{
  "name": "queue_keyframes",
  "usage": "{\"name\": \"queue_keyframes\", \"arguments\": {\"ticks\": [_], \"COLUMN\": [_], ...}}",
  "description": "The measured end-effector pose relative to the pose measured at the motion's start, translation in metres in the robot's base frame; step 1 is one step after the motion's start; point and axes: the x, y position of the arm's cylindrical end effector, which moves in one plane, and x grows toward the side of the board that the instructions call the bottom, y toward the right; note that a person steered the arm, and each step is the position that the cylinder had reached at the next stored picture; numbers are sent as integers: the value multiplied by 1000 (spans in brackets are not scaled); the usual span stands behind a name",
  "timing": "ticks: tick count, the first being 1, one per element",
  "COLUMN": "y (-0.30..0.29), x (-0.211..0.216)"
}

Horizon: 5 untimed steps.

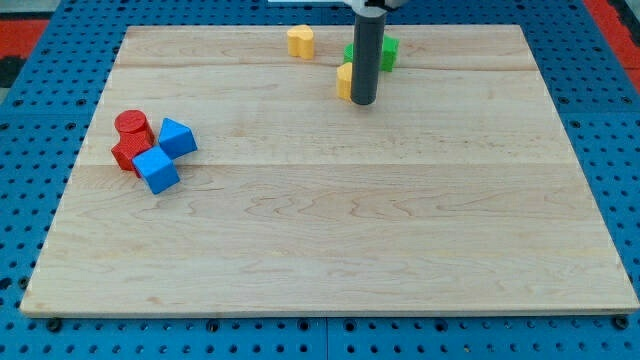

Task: Move the yellow hexagon to top center

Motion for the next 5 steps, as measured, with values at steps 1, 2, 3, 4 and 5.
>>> {"name": "queue_keyframes", "arguments": {"ticks": [1, 2, 3, 4, 5], "y": [0, 0, 0, -8, -17], "x": [-27, -41, -41, -48, -55]}}
